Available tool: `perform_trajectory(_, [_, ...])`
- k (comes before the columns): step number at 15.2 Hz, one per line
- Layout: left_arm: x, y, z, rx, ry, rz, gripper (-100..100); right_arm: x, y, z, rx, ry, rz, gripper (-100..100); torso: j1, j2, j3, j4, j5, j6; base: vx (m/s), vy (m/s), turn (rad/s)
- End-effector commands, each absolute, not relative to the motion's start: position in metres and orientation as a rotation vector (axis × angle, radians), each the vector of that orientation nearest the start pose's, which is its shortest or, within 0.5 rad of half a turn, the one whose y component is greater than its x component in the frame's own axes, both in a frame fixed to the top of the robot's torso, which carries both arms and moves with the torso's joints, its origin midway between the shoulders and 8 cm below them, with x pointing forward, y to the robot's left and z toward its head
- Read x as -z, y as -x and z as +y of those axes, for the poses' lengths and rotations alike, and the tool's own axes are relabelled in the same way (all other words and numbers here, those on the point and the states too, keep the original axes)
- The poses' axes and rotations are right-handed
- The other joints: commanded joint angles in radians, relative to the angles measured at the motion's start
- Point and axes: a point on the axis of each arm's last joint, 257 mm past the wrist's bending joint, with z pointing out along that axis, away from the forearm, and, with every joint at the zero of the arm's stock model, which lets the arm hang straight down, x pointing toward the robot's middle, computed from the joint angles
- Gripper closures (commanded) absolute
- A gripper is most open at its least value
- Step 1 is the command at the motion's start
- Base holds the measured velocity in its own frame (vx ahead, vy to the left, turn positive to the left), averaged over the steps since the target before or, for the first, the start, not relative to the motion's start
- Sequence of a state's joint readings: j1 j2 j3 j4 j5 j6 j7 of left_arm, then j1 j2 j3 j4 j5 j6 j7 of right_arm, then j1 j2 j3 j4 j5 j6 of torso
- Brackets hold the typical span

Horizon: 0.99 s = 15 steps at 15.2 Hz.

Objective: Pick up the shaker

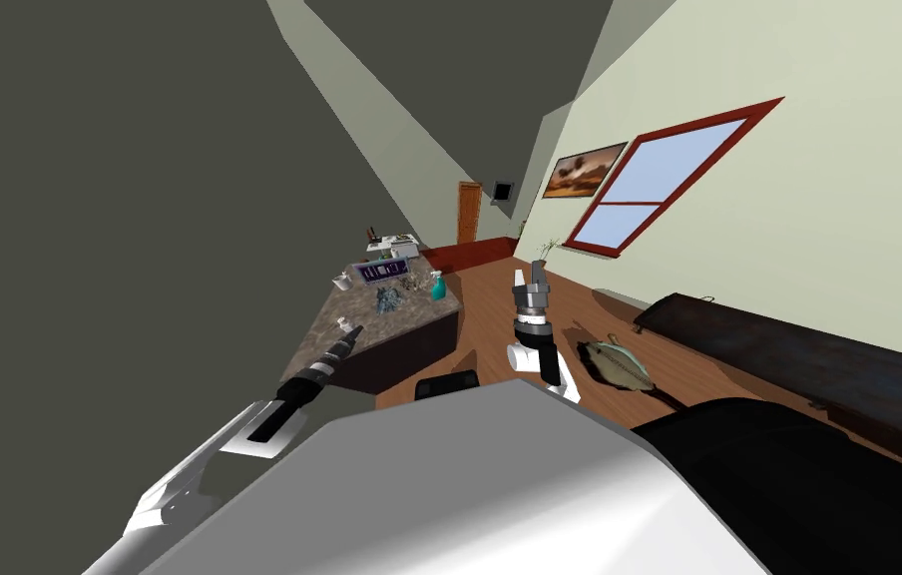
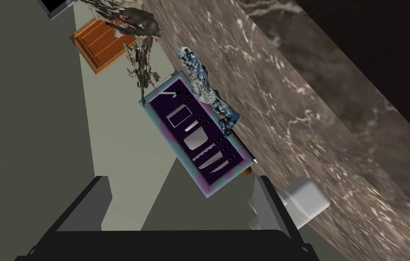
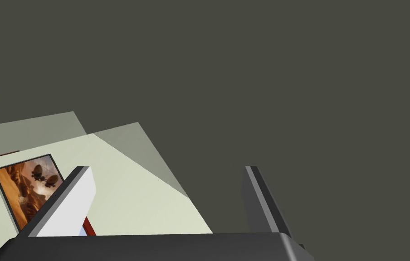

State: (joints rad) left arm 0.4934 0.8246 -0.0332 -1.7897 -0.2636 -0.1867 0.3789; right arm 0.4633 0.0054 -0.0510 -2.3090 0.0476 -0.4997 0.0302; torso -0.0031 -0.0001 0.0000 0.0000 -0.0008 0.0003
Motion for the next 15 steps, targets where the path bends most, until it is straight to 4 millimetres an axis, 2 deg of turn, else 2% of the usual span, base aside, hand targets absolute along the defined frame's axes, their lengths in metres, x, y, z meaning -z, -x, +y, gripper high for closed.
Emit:
perform_trajectory(1, [0.277,-0.385,0.416,0.689,0.713,1.808,-100,-0.049,-0.338,-0.285,-1.218,-0.566,0.596,0,0.000,0.000,0.000,0.000,0.000,0.000,0.027,-0.061,-0.146])
perform_trajectory(2, [0.277,-0.385,0.416,0.689,0.712,1.809,-100,-0.049,-0.338,-0.285,-1.218,-0.566,0.596,0,0.000,0.000,0.000,0.000,0.000,0.000,0.027,-0.049,-0.091])
perform_trajectory(4, [0.291,-0.378,0.446,0.578,0.720,1.864,-100,-0.049,-0.338,-0.285,-1.218,-0.566,0.596,0,0.000,-0.001,-0.001,0.000,0.000,0.000,0.035,-0.056,-0.086])
perform_trajectory(5, [0.290,-0.378,0.447,0.575,0.715,1.867,-100,-0.049,-0.338,-0.285,-1.218,-0.566,0.596,0,0.000,-0.001,-0.001,0.000,0.000,0.000,0.042,-0.048,-0.074])
perform_trajectory(7, [0.300,-0.370,0.476,0.463,0.718,1.916,-100,-0.049,-0.338,-0.285,-1.218,-0.566,0.596,0,0.001,-0.002,-0.001,0.000,0.000,0.000,0.049,-0.048,-0.099])
perform_trajectory(8, [0.299,-0.370,0.477,0.460,0.712,1.919,-100,-0.049,-0.338,-0.285,-1.218,-0.566,0.596,0,0.000,-0.003,-0.002,-0.001,0.000,0.000,0.055,-0.042,-0.079])
perform_trajectory(9, [0.303,-0.366,0.492,0.404,0.711,1.942,-100,-0.049,-0.338,-0.285,-1.218,-0.566,0.596,0,0.001,-0.003,-0.002,-0.001,0.000,0.000,0.062,-0.029,-0.054])
perform_trajectory(10, [0.303,-0.366,0.492,0.402,0.708,1.943,-100,-0.049,-0.338,-0.285,-1.218,-0.566,0.596,0,0.001,-0.003,-0.002,-0.001,0.000,0.000,0.056,-0.019,-0.033])
perform_trajectory(11, [0.305,-0.362,0.507,0.344,0.702,1.966,-100,-0.049,-0.338,-0.285,-1.218,-0.566,0.596,0,0.002,-0.003,-0.002,-0.001,0.000,0.000,0.050,-0.017,-0.066])
perform_trajectory(12, [0.305,-0.362,0.507,0.344,0.702,1.966,-100,-0.049,-0.338,-0.285,-1.218,-0.566,0.596,0,0.002,-0.003,-0.002,-0.001,0.000,0.000,0.041,-0.016,-0.059])
perform_trajectory(13, [0.306,-0.358,0.521,0.286,0.694,1.988,-100,-0.049,-0.338,-0.285,-1.218,-0.566,0.596,0,0.002,-0.002,-0.001,-0.001,0.000,0.000,0.047,-0.020,-0.066])
perform_trajectory(14, [0.306,-0.358,0.521,0.286,0.694,1.988,-100,-0.049,-0.338,-0.285,-1.218,-0.566,0.596,0,0.002,-0.003,-0.001,-0.001,0.001,0.000,0.045,-0.014,-0.044])
perform_trajectory(15, [0.307,-0.354,0.535,0.230,0.685,2.009,-100,-0.049,-0.338,-0.285,-1.218,-0.566,0.596,0,0.003,-0.002,-0.001,-0.001,0.001,0.000,0.051,-0.015,-0.048])
